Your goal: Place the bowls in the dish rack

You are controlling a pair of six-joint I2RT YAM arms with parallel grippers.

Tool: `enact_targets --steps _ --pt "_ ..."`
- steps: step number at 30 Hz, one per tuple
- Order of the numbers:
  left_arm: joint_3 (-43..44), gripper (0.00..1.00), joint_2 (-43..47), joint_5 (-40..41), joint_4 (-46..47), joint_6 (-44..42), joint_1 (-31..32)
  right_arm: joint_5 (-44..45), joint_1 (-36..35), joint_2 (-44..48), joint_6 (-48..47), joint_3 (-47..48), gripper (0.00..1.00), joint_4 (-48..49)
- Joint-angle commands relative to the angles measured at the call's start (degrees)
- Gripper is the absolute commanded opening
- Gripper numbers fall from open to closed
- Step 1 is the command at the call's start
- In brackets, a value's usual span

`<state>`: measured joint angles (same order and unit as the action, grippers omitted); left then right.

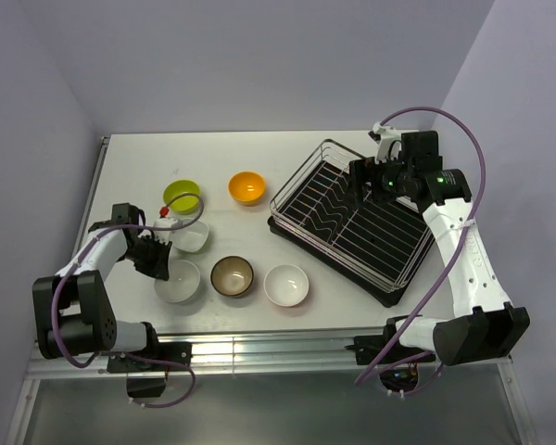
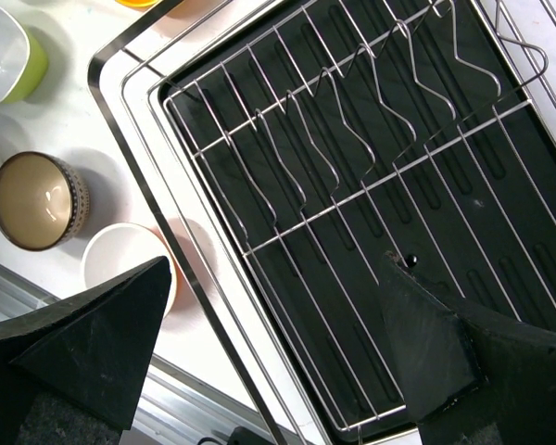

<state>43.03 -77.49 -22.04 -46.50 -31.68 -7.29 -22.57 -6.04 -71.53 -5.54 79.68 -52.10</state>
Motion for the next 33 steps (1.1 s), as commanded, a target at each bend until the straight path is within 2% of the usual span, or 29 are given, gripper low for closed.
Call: enact_targets --steps 1,9,14,16,17,20,21,23,24,26,28,29,30,33 --pt "2.6 0.00 -1.2 -1.9 1.6 1.9 0.1 -0.5 -0.5 -0.1 0.7 0.3 1.00 2.0" --pt "9.2 0.00 -0.5 -2.7 0.2 8.0 0.2 0.3 -0.5 0.9 1.4 -0.3 0.98 3.0" --pt "20.3 0.00 3.8 -0.5 -1.7 14.0 0.2 -0.1 -0.3 1.6 2.4 0.0 0.95 4.1" --pt "26.3 0.00 5.0 1.0 -1.0 18.5 0.7 -1.2 -0.4 1.7 3.2 0.7 0.94 4.4" --pt "28.1 0.00 5.2 4.5 -0.4 20.5 1.4 -1.7 -0.3 1.7 3.5 0.9 0.92 4.9" --pt "34.7 0.00 5.5 9.7 1.8 28.8 5.0 -3.6 -0.4 2.8 5.3 1.1 0.88 6.3" --pt "37.5 0.00 5.3 10.7 3.0 34.2 6.4 -4.7 -0.3 3.3 6.0 1.0 0.87 7.9" --pt "40.8 0.00 3.8 14.0 2.6 38.0 8.1 -6.0 -0.4 5.0 7.6 0.0 0.84 10.9" --pt "44.7 0.00 3.1 15.3 2.0 41.3 10.8 -8.6 -0.4 5.5 7.6 -0.1 0.83 11.7" --pt "48.6 0.00 -0.1 18.1 -0.3 43.9 13.6 -11.6 -0.4 6.6 6.2 0.5 0.80 12.4" --pt "53.7 0.00 -3.1 21.8 -2.1 46.6 17.8 -14.2 -0.6 6.8 -0.1 2.7 0.78 11.6" --pt "54.9 0.00 -3.9 21.8 -2.3 47.4 19.1 -14.7 -0.8 6.7 -2.6 3.7 0.74 9.9" --pt "55.6 0.00 -4.6 25.2 -1.9 48.8 21.5 -15.0 -1.1 6.5 -7.5 4.9 0.72 8.6" --pt "56.3 0.00 -6.9 27.7 -1.1 50.7 25.0 -14.4 -3.7 5.5 -15.8 9.7 0.70 4.4"
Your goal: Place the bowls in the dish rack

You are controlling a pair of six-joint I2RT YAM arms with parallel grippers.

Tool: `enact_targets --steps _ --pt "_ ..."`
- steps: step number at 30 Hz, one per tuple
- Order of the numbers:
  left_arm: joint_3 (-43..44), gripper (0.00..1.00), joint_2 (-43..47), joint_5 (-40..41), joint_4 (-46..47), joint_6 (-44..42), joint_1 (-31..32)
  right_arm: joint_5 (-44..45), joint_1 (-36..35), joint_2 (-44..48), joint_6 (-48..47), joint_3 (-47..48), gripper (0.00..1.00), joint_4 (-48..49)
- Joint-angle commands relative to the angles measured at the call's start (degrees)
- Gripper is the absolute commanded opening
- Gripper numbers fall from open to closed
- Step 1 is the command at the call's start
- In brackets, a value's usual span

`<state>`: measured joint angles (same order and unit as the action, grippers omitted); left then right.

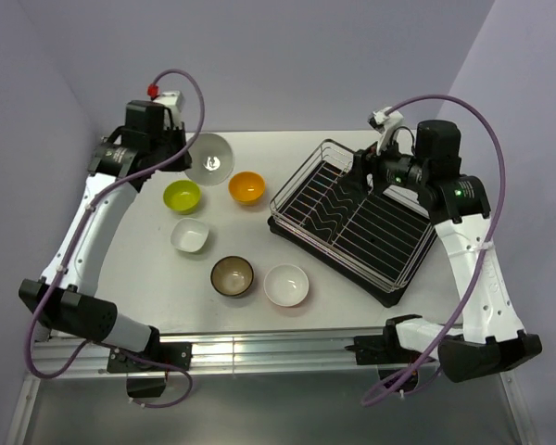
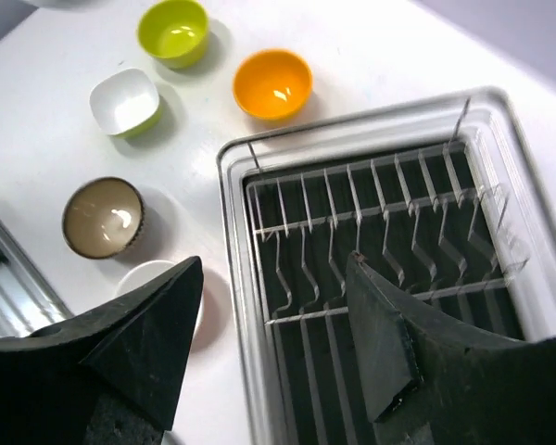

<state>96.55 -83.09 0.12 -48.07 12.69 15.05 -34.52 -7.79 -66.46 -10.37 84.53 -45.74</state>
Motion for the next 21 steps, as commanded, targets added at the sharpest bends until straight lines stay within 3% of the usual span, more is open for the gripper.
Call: enact_targets --steps 1,3,8,14,21 --pt "3.3 0.00 -2.0 5.8 0.0 6.8 3.5 -1.1 -3.8 0.5 -12.8 5.0 0.70 -2.5" --pt "4.5 0.00 -3.4 5.3 -1.3 7.8 5.9 1.9 -6.4 0.2 -17.8 5.2 0.70 -3.7" --pt "6.5 0.00 -8.3 4.3 -3.0 10.0 8.5 12.8 -20.6 -4.3 -25.2 5.6 0.70 -4.6" --pt "8.3 0.00 -10.3 1.4 -4.0 9.8 10.0 23.3 -35.3 -9.6 -33.8 5.7 0.65 -0.2" --pt "5.8 0.00 -7.9 -4.3 -4.0 9.2 11.1 27.6 -40.9 -14.2 -35.2 8.3 0.68 6.4"
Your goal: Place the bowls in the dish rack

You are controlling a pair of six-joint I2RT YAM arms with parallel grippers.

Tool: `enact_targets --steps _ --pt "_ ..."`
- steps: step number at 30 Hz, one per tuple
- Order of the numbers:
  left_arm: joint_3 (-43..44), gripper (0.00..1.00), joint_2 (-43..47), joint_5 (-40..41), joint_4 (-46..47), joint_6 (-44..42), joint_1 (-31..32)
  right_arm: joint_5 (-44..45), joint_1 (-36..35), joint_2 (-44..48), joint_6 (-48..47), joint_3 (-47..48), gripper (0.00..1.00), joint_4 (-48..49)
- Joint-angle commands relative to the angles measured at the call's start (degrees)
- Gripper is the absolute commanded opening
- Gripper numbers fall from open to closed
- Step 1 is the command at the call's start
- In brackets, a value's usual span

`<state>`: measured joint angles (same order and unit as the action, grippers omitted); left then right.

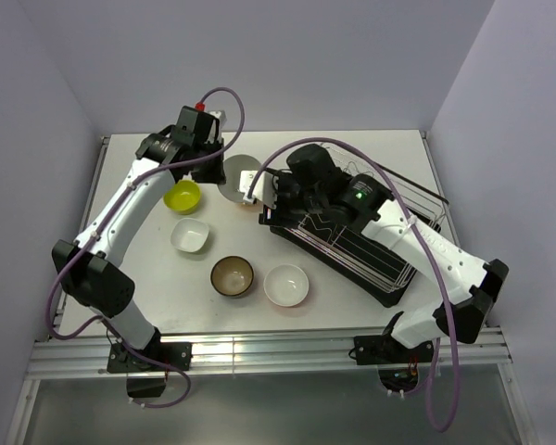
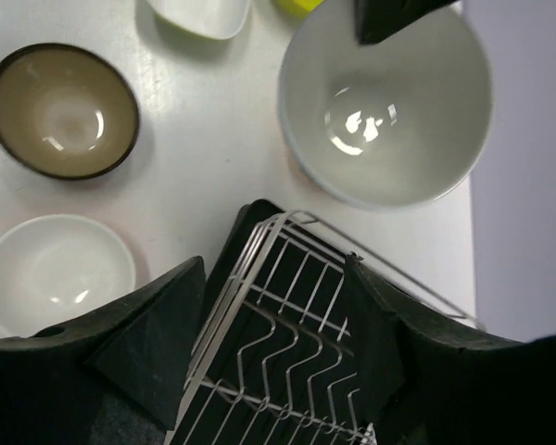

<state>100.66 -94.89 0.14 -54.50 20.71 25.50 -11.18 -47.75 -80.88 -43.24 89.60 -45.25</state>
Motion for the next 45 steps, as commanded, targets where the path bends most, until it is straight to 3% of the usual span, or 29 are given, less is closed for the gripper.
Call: enact_targets --steps 1,5,13,19,32,45 --pt "1.6 0.00 4.3 -4.9 2.2 1.0 0.7 4.8 -1.0 0.4 -2.5 2.9 0.70 6.9" --pt "0.1 0.00 6.4 -4.4 3.4 0.7 0.6 6.2 -0.3 0.5 5.4 5.0 0.70 8.2" --pt "-5.2 0.00 11.0 -3.3 10.3 2.5 1.0 -6.4 12.3 0.1 30.5 8.4 0.72 9.0" --pt "-3.9 0.00 9.5 -0.4 11.8 4.0 2.9 -11.7 14.8 -1.5 40.9 8.3 0.73 12.6" --pt "0.9 0.00 6.0 5.9 14.2 5.4 7.7 -8.3 16.6 -5.7 47.4 7.5 0.74 13.9" --pt "5.6 0.00 2.2 13.5 14.8 5.1 13.3 3.0 16.6 -8.1 48.1 5.6 0.45 13.2"
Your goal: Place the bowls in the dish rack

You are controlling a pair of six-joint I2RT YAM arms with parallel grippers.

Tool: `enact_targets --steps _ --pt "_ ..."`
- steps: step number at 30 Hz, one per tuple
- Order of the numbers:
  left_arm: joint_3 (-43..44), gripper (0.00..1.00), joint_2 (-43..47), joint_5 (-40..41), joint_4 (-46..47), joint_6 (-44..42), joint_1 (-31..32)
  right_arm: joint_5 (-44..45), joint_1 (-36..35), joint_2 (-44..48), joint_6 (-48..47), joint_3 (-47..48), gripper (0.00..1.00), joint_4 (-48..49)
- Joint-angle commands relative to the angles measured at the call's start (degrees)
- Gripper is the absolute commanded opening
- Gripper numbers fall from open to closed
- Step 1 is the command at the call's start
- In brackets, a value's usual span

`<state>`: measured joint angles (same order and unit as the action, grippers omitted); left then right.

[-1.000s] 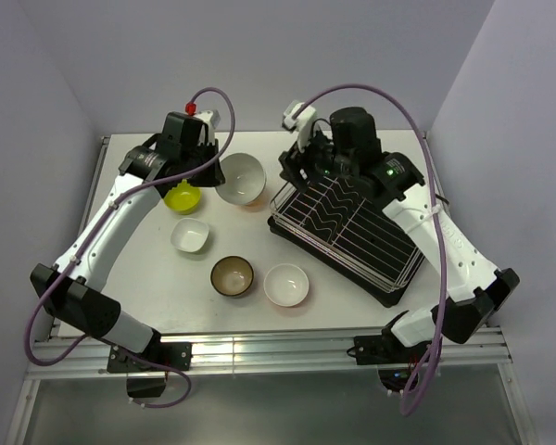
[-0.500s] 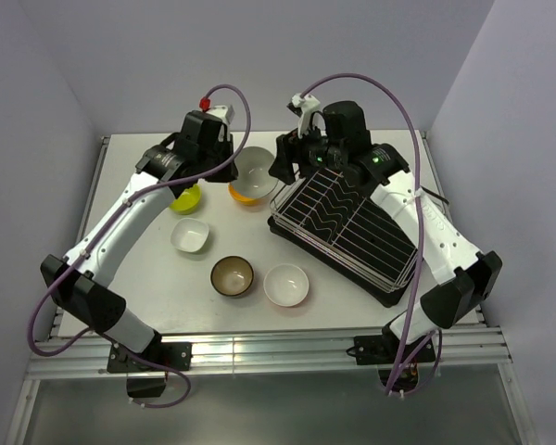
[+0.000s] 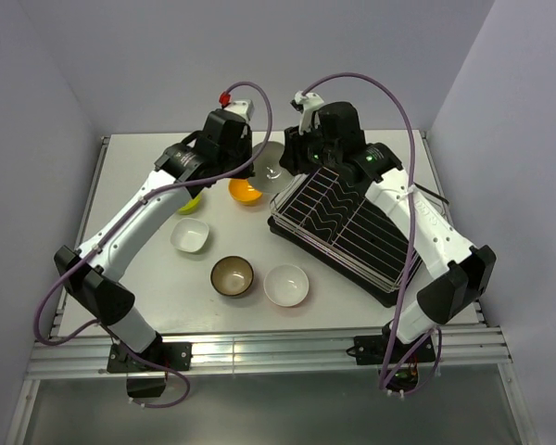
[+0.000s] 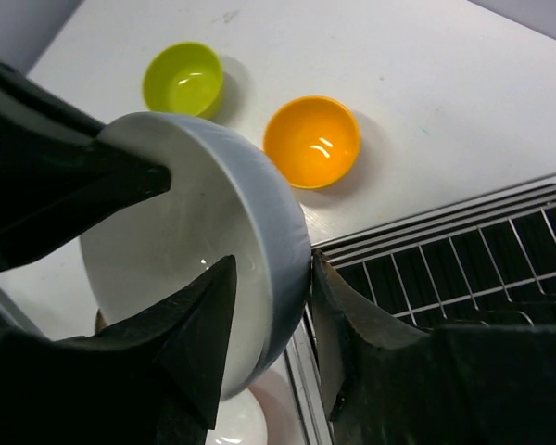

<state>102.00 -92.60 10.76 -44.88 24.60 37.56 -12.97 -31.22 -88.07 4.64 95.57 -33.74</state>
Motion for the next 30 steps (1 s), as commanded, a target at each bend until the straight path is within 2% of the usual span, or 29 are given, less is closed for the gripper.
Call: enact_targets --steps 1,3,5,6,9,13,15,16,23,25,30 --pt "4.9 0.00 -0.4 3.0 5.0 1.2 1.7 5.8 0.1 -1.1 -0.1 -0.4 0.43 1.6" --pt "5.5 0.00 -1.3 2.9 4.8 1.2 2.1 7.3 0.1 -1.0 -0.5 -1.1 0.36 1.8" --pt "5.6 0.00 -1.7 1.9 5.2 0.9 2.3 8.3 0.2 -0.1 -0.9 -2.6 0.07 2.7" --pt "5.8 0.01 -1.8 1.6 5.2 1.0 2.3 8.4 0.5 0.4 -0.9 -3.2 0.00 3.2" --pt "6.4 0.14 -2.2 0.0 5.8 0.5 2.3 8.3 1.1 1.8 0.2 -4.9 0.00 4.9" --pt "9.2 0.75 -2.6 -3.5 6.7 -1.8 2.3 3.4 5.8 2.7 3.8 -5.6 0.00 6.3" --pt "11.2 0.88 -2.6 -5.1 7.2 -4.0 2.3 -0.8 8.0 3.4 4.8 -6.0 0.00 6.8" --pt "13.2 0.99 -2.5 -6.7 7.4 -4.7 2.3 -2.0 9.1 3.8 5.8 -6.8 0.00 7.6" --pt "14.7 1.00 -1.6 -17.5 10.5 -5.1 1.6 -13.7 17.0 8.9 10.7 -12.5 0.00 15.5" --pt "14.3 1.00 -2.1 -19.1 11.2 -2.5 1.6 -18.0 19.6 9.9 13.1 -14.4 0.00 19.0" --pt "13.9 0.99 -3.3 -29.7 14.1 4.5 -0.2 -24.8 23.4 13.1 17.8 -18.2 0.00 27.0"
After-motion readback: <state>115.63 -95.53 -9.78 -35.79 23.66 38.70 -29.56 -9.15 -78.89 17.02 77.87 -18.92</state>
